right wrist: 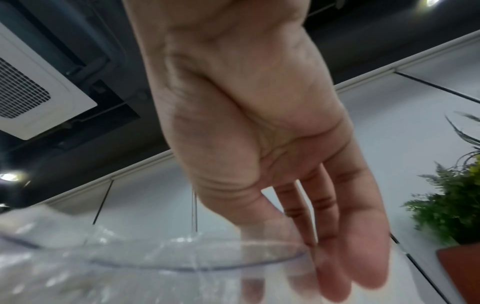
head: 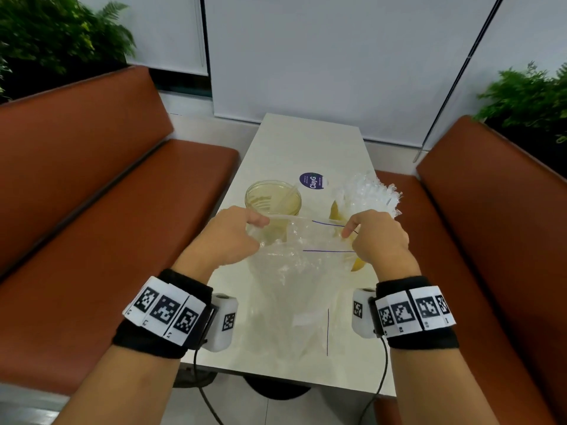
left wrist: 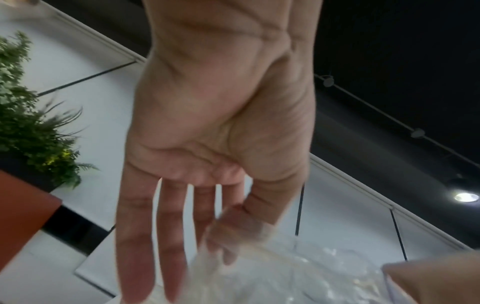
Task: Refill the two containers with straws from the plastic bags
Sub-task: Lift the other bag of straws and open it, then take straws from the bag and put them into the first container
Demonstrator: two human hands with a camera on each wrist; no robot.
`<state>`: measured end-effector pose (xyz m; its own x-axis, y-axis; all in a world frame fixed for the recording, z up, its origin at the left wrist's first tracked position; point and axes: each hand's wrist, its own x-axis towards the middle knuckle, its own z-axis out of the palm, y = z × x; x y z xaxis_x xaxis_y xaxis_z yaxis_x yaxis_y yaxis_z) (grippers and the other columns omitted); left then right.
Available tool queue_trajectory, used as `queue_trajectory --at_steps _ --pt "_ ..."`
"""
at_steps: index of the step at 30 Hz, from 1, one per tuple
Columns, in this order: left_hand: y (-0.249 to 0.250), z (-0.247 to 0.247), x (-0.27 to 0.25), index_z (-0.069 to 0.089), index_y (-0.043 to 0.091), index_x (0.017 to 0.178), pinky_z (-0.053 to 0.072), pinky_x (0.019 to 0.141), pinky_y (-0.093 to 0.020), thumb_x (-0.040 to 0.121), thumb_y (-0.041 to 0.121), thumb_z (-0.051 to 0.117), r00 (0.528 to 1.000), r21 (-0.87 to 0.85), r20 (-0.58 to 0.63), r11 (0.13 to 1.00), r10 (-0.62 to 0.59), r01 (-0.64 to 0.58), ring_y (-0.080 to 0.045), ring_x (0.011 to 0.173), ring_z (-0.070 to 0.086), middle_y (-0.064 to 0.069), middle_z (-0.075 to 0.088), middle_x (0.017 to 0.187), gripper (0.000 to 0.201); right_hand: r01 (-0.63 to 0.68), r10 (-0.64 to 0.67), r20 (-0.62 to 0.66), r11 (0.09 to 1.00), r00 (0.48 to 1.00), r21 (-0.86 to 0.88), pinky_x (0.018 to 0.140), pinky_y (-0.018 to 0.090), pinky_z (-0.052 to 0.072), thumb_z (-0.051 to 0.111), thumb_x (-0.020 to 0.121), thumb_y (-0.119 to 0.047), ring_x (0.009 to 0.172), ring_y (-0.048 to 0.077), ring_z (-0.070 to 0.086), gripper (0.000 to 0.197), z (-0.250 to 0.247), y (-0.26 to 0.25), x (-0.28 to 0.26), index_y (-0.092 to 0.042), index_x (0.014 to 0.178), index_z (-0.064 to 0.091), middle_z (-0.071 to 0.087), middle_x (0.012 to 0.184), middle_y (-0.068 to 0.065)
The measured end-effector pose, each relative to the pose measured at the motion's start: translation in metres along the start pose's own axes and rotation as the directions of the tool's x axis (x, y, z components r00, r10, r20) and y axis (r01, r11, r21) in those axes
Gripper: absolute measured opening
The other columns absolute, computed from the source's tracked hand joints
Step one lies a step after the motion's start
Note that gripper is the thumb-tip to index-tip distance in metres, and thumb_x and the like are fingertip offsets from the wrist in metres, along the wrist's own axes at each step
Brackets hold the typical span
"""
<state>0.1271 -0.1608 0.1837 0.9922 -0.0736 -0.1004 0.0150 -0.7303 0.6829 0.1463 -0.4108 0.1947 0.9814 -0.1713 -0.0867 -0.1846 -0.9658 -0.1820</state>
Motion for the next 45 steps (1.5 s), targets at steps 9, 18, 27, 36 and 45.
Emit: queue_trajectory --at_steps 9,18,27,36,45 --pt "-0.018 0.003 -0.004 0.057 0.031 0.142 0.049 0.067 -0.008 0.082 -0.001 0.064 0.973 -0.025 0.123 0.981 0.195 -0.194 -0.012 0.101 0.062 0.009 0.064 0.111 0.069 0.188 -0.18 -0.204 0.982 0.962 0.019 0.074 0.033 0.048 0.07 0.092 -0.026 0.106 0.024 0.056 0.007 -0.001 0.005 -0.002 -0.028 0.098 0.075 0.057 0.111 0.002" --pt "-0.013 0.02 0.003 0.058 0.021 0.14 0.051 0.079 -0.018 0.087 0.002 0.063 0.985 -0.145 -0.057 0.975 0.162 -0.169 -0.01 0.093 0.065 0.003 0.065 0.125 0.057 0.351 -0.377 -0.084 0.908 0.922 -0.229 0.079 0.036 0.048 0.055 0.091 -0.067 0.104 0.027 0.065 0.054 0.02 -0.069 -0.011 -0.025 0.124 0.062 0.062 0.119 0.003" --pt "-0.016 0.04 0.005 0.055 0.021 0.142 0.045 0.086 -0.024 0.081 0.015 0.075 0.971 -0.201 -0.177 0.96 0.162 -0.197 -0.015 0.103 0.057 0.006 0.055 0.124 0.065 0.499 -0.507 -0.152 0.862 0.848 -0.091 0.081 0.035 0.051 0.063 0.096 -0.043 0.101 0.026 0.067 0.03 0.036 -0.077 -0.003 -0.021 0.116 0.069 0.07 0.114 0.003" --pt "-0.015 0.051 0.011 0.052 0.037 0.115 0.042 0.079 -0.023 0.059 0.064 0.088 0.976 -0.265 -0.199 0.954 0.089 -0.141 -0.007 0.1 0.05 0.015 0.046 0.104 0.071 0.729 -0.66 -0.313 0.645 0.683 0.231 0.067 0.024 0.046 0.074 0.091 -0.029 0.068 0.013 0.057 0.018 -0.016 -0.081 -0.018 -0.012 0.097 0.073 0.066 0.079 0.0" --pt "-0.014 0.064 0.021 0.053 0.019 0.136 0.057 0.088 -0.033 0.091 0.031 0.067 0.958 -0.485 -0.271 0.846 0.096 -0.222 -0.015 0.114 0.064 0.006 0.063 0.126 0.049 0.51 -0.458 -0.285 0.502 0.842 0.699 0.081 0.02 0.05 0.089 0.064 -0.053 0.092 0.005 0.057 0.078 0.018 -0.105 -0.025 -0.032 0.128 0.05 0.059 0.104 -0.008"
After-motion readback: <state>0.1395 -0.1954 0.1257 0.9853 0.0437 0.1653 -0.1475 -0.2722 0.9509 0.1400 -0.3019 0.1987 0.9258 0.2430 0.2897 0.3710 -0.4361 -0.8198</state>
